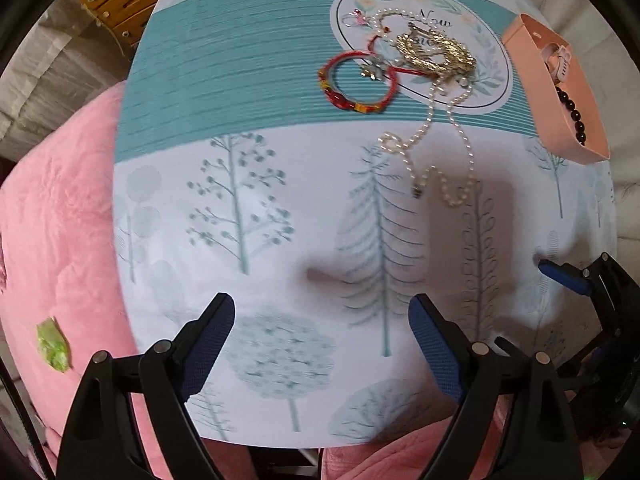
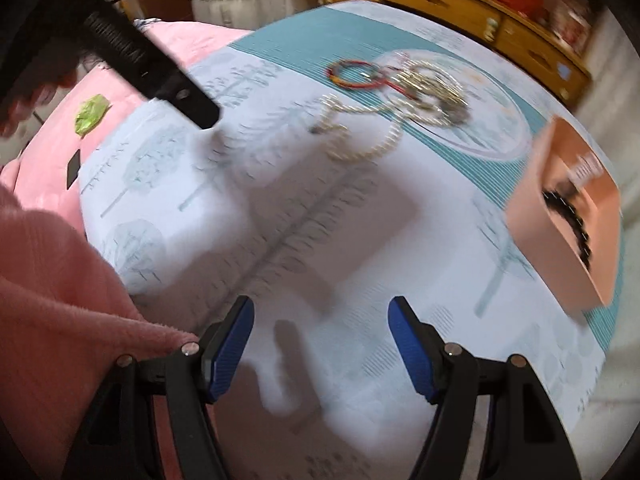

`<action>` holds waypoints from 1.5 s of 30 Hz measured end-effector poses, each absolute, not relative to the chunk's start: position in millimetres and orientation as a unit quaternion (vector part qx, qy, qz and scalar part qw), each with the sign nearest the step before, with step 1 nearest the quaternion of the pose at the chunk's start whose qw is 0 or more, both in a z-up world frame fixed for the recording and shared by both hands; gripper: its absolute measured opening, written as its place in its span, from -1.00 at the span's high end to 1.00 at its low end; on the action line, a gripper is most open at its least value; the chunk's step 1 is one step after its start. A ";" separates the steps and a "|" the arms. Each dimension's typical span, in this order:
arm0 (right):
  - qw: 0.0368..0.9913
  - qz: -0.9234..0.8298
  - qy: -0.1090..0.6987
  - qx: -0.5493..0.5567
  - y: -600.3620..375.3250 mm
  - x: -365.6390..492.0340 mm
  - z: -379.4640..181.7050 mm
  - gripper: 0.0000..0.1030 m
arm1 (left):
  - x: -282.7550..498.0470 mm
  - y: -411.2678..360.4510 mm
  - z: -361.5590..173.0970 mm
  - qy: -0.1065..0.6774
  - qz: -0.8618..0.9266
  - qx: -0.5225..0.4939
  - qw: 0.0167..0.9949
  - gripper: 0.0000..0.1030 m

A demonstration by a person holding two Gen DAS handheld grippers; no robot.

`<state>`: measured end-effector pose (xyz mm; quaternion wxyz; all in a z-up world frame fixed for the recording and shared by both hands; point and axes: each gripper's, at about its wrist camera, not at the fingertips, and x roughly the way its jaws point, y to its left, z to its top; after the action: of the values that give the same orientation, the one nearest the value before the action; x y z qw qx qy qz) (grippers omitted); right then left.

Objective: Organize jewelry
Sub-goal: 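Grasp the red string bracelet with the left tool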

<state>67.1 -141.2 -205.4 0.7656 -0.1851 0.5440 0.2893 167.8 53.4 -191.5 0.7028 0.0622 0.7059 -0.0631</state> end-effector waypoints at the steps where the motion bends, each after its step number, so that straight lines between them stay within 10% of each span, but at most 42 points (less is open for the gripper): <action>1: 0.771 0.288 0.540 -0.178 -137.0 69.1 -205.0 -0.36 | 171.3 55.9 -191.1 0.706 -0.068 0.070 0.702 -0.70; 34: 0.864 0.048 0.501 -0.026 -94.2 150.0 -229.2 -0.35 | 296.4 -3.9 -243.7 0.557 -0.304 0.199 0.747 -0.70; 40: 0.866 0.023 0.496 0.055 -116.9 152.1 -225.1 -0.15 | 288.2 -8.0 -241.4 0.521 -0.320 0.207 0.764 -0.15; 45: 0.865 0.010 0.500 0.040 -117.8 157.8 -225.4 0.17 | 285.2 -4.9 -239.2 0.512 -0.325 0.207 0.768 -0.09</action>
<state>157.8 -117.8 -225.4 0.8653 0.0403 0.4995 0.0099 285.2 -4.9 -239.2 0.7679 0.2065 0.5116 -0.3255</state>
